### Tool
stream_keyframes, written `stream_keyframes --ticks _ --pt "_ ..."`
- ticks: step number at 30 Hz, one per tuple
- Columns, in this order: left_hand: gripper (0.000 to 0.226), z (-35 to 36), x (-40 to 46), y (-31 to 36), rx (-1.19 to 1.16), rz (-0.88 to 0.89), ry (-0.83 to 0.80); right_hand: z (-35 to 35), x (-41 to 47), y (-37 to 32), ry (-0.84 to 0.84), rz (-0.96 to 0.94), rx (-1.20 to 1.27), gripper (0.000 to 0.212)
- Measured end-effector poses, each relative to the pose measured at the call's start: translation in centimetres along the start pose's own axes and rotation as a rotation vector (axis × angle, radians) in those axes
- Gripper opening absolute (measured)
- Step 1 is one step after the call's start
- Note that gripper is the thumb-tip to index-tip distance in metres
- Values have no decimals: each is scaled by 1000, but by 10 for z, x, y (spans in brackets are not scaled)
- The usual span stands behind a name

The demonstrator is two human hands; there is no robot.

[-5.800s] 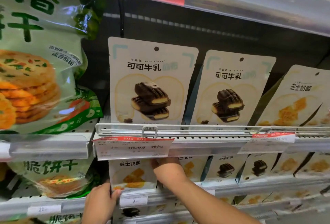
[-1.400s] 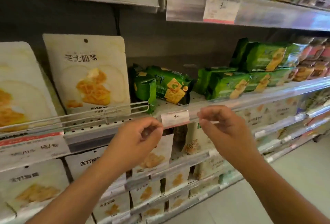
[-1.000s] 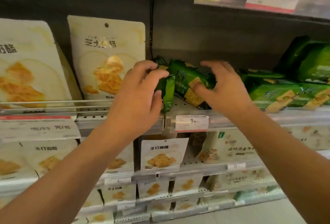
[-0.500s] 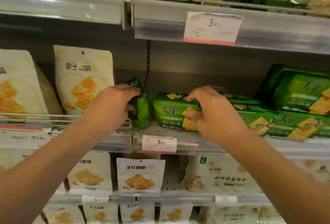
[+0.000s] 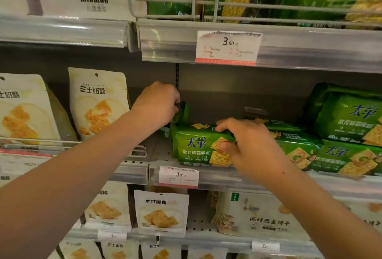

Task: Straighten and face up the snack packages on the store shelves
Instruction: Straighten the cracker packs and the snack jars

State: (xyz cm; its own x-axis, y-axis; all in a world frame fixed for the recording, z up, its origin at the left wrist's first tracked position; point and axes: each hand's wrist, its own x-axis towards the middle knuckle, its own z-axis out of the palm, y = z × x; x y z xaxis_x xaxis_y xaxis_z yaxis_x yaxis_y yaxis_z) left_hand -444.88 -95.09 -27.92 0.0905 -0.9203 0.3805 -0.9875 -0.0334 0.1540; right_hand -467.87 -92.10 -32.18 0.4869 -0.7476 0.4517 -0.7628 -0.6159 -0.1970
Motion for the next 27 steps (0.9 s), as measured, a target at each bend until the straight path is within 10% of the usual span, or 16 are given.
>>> stream_keyframes --ticks 12,17,27 --pt "11 5 22 25 -314 320 -290 -29 -7 22 -24 7 66 63" --pt "41 -3 33 -3 -209 321 -520 -45 4 63 -46 118 -66 43" --pt "32 6 31 28 -394 343 -579 -25 2 70 -3 143 -94 31"
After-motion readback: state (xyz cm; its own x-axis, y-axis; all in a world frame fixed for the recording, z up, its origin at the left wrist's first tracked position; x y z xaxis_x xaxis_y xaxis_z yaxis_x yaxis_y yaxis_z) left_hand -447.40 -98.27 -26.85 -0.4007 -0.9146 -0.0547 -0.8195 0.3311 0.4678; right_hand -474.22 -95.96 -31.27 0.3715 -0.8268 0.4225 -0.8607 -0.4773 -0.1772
